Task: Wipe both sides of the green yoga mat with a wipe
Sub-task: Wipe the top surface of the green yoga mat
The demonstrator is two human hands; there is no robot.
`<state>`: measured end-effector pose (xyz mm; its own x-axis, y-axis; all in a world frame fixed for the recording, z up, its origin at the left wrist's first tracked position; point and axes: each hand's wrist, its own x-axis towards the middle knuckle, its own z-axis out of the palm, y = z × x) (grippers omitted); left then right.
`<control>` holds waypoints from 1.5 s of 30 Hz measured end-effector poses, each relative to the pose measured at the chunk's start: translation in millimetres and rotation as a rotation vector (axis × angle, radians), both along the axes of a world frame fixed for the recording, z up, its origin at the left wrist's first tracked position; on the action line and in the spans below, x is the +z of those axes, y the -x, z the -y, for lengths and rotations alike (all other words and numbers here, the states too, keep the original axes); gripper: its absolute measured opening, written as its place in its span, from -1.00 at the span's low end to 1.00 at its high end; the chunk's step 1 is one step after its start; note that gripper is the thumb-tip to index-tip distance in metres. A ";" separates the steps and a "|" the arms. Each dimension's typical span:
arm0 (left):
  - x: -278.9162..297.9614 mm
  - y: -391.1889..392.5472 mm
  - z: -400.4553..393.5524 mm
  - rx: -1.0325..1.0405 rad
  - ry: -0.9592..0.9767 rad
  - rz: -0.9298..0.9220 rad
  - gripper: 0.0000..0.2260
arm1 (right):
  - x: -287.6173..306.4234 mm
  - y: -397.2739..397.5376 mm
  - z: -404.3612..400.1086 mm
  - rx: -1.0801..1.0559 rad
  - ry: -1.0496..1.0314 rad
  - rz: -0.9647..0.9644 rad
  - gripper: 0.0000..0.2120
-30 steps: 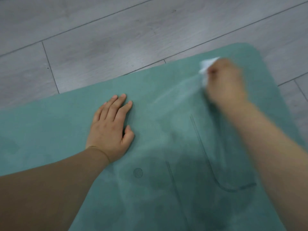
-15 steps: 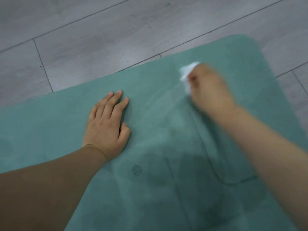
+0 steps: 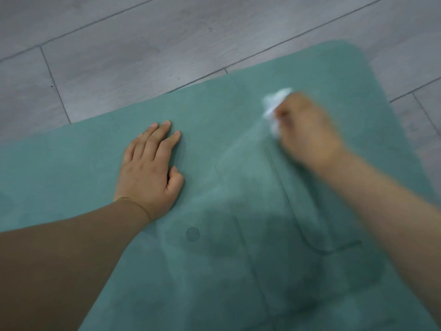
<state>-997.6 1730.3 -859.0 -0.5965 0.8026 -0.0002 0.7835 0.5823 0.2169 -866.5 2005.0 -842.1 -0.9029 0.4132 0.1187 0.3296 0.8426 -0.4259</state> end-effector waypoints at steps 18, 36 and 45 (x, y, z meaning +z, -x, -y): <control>-0.2 -1.3 0.3 0.008 0.003 -0.001 -0.41 | 1.9 -33.9 -27.3 -0.278 -0.068 0.007 -0.71; 1.7 -2.2 -1.0 0.015 -0.015 0.007 -0.41 | 10.8 -79.1 -36.4 -0.693 -0.125 0.055 -0.79; 1.7 -2.7 -0.9 0.025 -0.024 0.019 -0.41 | 5.0 -86.8 105.5 0.354 0.160 0.289 -0.89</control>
<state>-994.8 1731.1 -857.3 -0.6163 0.7875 0.0071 0.7645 0.5961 0.2452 -779.7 1899.4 -837.0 -0.9780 0.0671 -0.1977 0.1582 0.8560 -0.4921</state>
